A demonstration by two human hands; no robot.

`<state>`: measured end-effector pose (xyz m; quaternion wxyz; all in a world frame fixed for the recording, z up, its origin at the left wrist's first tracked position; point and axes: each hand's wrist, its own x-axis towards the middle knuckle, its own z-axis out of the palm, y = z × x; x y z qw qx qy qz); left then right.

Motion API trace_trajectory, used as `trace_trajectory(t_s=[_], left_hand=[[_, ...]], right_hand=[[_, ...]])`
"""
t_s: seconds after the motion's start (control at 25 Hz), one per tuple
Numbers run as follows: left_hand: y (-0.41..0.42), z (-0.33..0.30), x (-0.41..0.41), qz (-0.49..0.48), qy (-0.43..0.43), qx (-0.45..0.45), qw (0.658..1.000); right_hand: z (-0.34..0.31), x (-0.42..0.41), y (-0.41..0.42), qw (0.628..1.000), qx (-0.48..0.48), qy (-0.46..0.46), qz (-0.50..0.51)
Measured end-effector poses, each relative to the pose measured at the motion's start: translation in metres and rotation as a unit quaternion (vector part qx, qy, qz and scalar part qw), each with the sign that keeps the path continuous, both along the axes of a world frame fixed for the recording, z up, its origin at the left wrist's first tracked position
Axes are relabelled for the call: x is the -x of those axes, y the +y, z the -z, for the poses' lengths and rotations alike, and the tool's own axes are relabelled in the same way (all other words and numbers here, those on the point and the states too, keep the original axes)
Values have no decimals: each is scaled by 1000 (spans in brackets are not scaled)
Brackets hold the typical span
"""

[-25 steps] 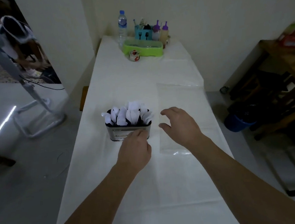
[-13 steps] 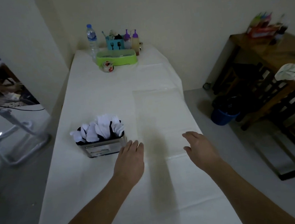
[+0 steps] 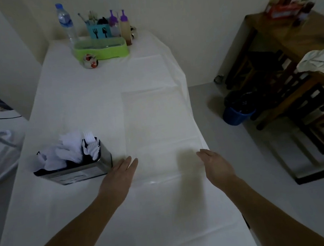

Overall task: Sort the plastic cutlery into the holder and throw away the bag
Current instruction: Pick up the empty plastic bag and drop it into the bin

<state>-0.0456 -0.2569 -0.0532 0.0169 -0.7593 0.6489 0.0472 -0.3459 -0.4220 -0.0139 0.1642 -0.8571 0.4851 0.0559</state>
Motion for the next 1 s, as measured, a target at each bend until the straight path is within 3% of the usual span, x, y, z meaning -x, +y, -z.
trace_trajectory(t_s=[0.2, 0.56, 0.84, 1.0], left_hand=[[-1, 10, -3, 35, -31, 0, 999], [-6, 10, -15, 43, 46, 64, 996], [23, 3, -20, -9, 215, 120, 969], [32, -14, -12, -126, 358, 162, 911]], right_hand=[[23, -3, -12, 1000, -27, 3, -9], [37, -2, -10, 999, -26, -47, -8], [21, 19, -7, 992, -51, -108, 34], [10, 32, -8, 992, -36, -105, 66]])
